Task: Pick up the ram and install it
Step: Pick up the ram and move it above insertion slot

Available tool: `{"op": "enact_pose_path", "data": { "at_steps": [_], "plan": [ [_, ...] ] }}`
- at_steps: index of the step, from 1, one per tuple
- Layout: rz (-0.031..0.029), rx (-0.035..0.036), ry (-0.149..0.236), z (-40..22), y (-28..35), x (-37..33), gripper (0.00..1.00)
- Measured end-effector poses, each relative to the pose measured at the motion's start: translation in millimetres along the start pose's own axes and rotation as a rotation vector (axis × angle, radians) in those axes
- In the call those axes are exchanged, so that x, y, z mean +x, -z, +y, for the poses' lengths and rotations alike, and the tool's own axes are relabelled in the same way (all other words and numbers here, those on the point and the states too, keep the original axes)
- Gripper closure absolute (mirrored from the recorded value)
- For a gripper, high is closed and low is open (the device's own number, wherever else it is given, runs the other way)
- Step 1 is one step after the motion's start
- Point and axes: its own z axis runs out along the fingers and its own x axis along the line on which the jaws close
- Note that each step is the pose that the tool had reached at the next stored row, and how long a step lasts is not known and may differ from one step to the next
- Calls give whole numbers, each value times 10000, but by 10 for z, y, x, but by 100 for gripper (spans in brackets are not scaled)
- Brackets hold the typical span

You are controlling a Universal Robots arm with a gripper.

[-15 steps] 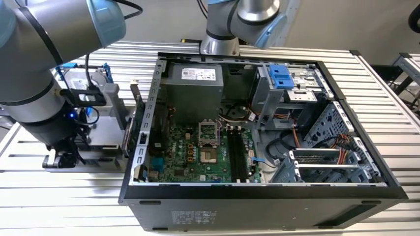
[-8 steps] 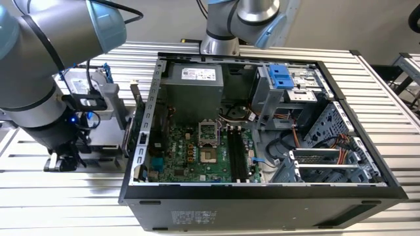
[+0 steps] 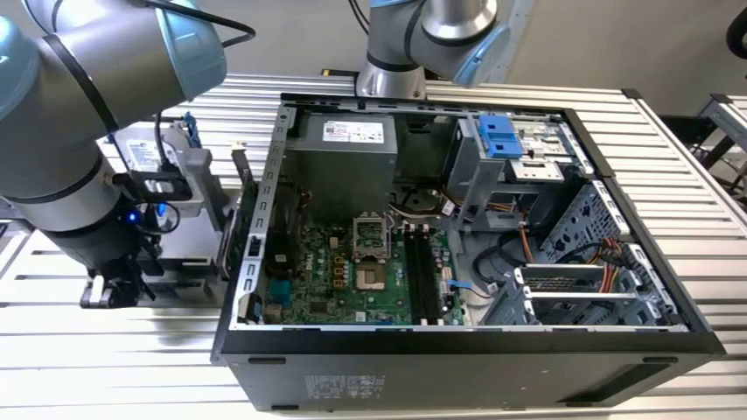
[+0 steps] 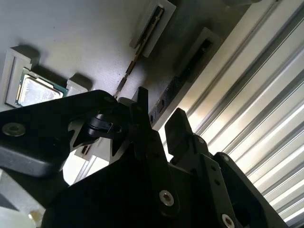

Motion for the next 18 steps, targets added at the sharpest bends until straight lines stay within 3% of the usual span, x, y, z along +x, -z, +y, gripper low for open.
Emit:
{"op": "enact_pose_path", "data": {
  "at_steps": [4, 16, 17, 18],
  "plan": [
    [-2, 1, 0, 1, -5, -34, 0],
    [-1, 1, 0, 1, -5, -34, 0],
    [0, 1, 0, 1, -5, -35, 100],
    [0, 1, 0, 1, -6, -35, 100]
  ]
}}
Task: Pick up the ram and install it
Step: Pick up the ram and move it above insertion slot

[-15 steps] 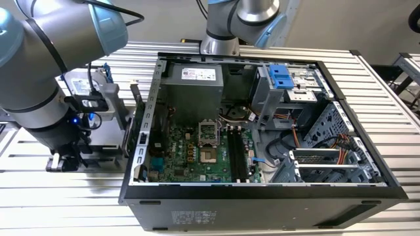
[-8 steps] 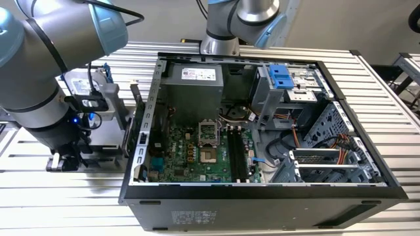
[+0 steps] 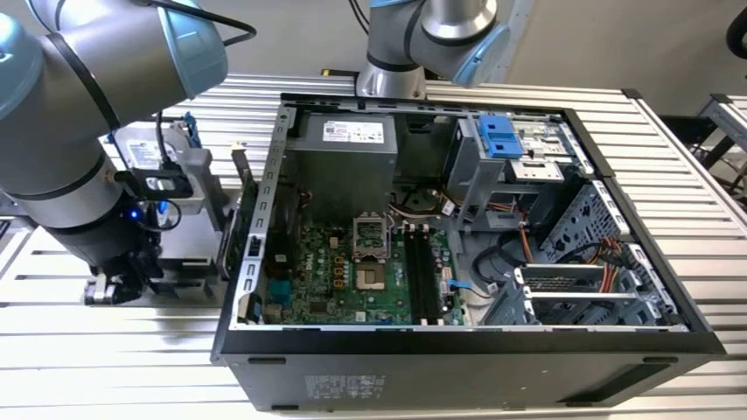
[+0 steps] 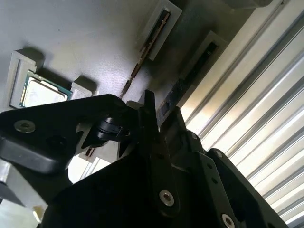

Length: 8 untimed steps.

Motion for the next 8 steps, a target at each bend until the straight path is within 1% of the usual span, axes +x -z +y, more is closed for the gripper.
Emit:
{"op": "enact_pose_path", "data": {
  "at_steps": [8],
  "plan": [
    [0, 0, 0, 0, -1, 0, 100]
  ]
}}
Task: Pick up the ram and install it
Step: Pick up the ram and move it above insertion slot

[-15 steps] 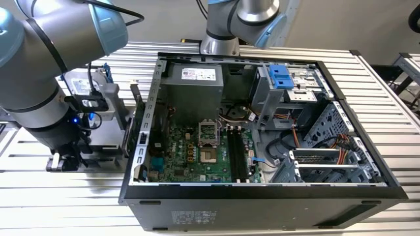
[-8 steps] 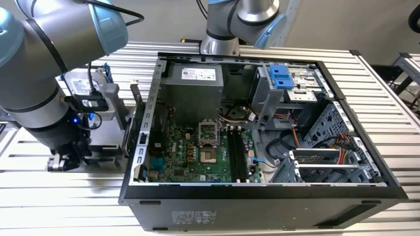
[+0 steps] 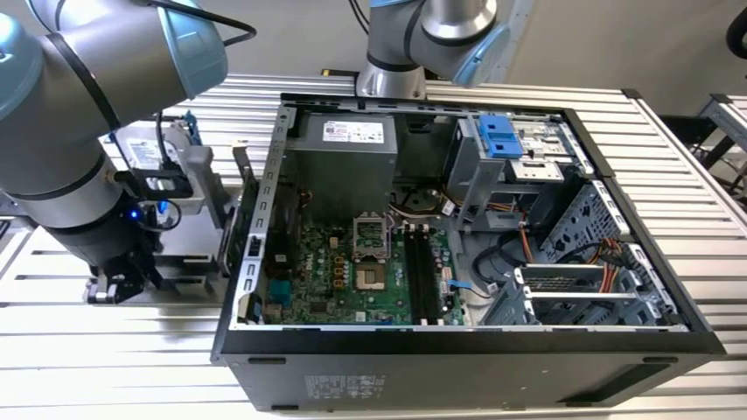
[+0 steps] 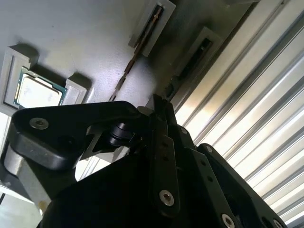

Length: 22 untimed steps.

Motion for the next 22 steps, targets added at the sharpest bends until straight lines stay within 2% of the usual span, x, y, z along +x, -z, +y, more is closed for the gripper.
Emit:
{"op": "enact_pose_path", "data": {
  "at_steps": [6, 8, 17, 22],
  "plan": [
    [-1, 0, 0, 0, -1, 0, 100],
    [0, -5, -1, 1, 20, -2, 100],
    [0, -31, -3, 7, 349, -25, 100],
    [1, -32, -1, 11, 436, -33, 100]
  ]
}}
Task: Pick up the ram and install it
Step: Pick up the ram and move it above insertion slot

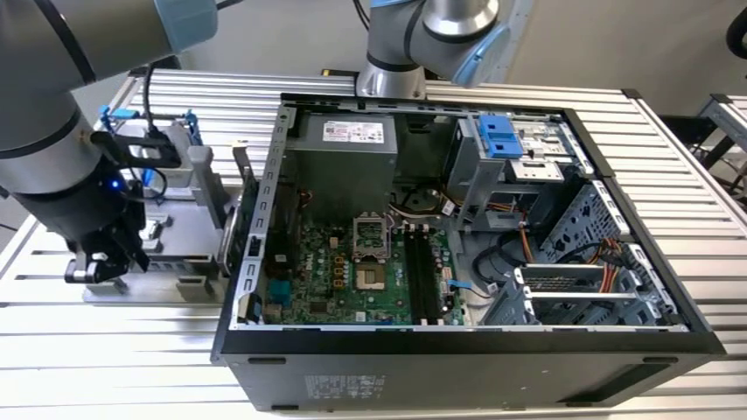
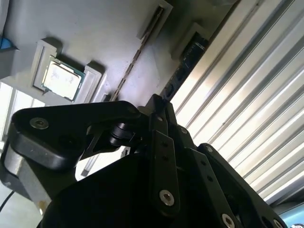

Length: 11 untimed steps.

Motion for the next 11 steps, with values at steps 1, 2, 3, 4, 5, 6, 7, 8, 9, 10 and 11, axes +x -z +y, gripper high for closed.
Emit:
{"op": "enact_pose_path", "data": {
  "at_steps": [1, 2, 3, 4, 5, 6, 7, 8, 9, 10, 11],
  "plan": [
    [-1, 1, 0, 1, 18, -1, 100],
    [-1, 2, 0, 2, 43, -3, 100],
    [-1, 1, -1, 3, 73, -6, 100],
    [0, 0, -1, 5, 100, -8, 100],
    [0, 0, -1, 6, 126, -9, 100],
    [0, 0, -1, 7, 149, -11, 100],
    [0, 1, -1, 7, 173, -13, 100],
    [2, 1, -1, 8, 196, -14, 100],
    [5, 0, -1, 9, 215, -16, 100],
    [6, 1, -1, 10, 228, -17, 100],
    [6, 1, -2, 11, 238, -17, 100]
  ]
}}
